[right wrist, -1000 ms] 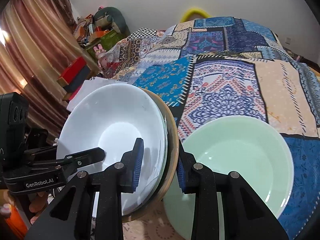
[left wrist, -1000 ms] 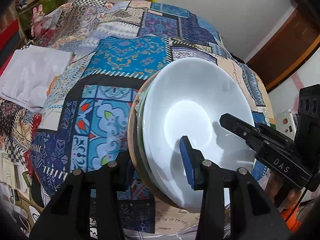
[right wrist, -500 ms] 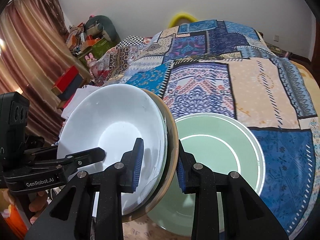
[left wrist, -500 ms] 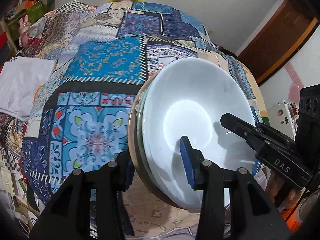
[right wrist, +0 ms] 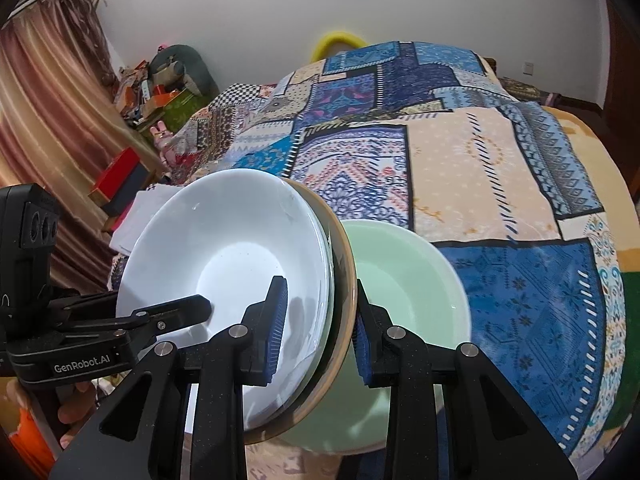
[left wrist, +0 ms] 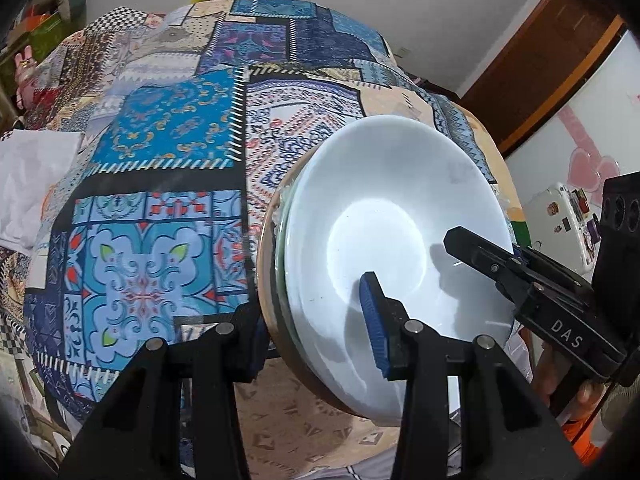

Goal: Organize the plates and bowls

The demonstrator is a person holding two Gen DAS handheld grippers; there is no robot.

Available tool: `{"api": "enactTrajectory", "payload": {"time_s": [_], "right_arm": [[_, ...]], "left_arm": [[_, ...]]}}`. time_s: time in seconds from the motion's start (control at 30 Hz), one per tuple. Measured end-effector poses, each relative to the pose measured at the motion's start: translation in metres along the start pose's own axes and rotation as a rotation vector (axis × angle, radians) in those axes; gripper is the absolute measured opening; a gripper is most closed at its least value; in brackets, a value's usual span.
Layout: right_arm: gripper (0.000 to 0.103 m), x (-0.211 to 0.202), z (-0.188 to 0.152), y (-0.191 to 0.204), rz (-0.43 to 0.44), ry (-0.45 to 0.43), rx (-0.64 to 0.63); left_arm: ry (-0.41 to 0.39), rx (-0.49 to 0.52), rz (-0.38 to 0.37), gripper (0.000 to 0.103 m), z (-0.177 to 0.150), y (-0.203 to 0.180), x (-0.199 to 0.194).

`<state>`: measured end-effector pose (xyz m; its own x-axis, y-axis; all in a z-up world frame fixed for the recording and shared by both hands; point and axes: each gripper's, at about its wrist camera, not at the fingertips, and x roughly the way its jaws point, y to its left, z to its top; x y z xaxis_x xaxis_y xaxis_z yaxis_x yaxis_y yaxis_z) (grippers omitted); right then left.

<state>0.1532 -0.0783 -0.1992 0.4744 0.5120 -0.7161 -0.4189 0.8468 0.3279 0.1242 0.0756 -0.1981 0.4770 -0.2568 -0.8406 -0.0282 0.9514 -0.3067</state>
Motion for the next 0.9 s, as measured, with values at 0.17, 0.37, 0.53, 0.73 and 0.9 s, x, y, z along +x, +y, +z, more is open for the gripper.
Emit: {"api": "enactTrajectory", "payload": {"time_s": [0.17,0.37,0.53,0.73,0.9], "right_arm": [[0.028,-0.002,-0.001,-0.01,-0.014,0.001,0.017],[0.027,-0.001,-0.003,-0.022,-0.026,0.007,0.033],[0.027,0.001,-0.005,-0.03,-0.033,0.014,0.049],[0.027,0.007,-0.008,-0.037,-0.04,0.021,0.064],[0.028,0.015,-0.01,-0.042,-0.059,0.037,0.068]], "left_arm": [[0.016,0.015,-0.007,0.042,0.002,-0.009,0.01],[0.036,0.024,-0.01,0.042,0.004,-0.015,0.023],[0.057,0.03,-0.007,0.042,0.005,-0.018,0.033],[0.062,0.051,0.013,0.041,0.003,-0.021,0.043],[0.039,0.081,0.019,0.038,0.008,-0.026,0.043]]}}
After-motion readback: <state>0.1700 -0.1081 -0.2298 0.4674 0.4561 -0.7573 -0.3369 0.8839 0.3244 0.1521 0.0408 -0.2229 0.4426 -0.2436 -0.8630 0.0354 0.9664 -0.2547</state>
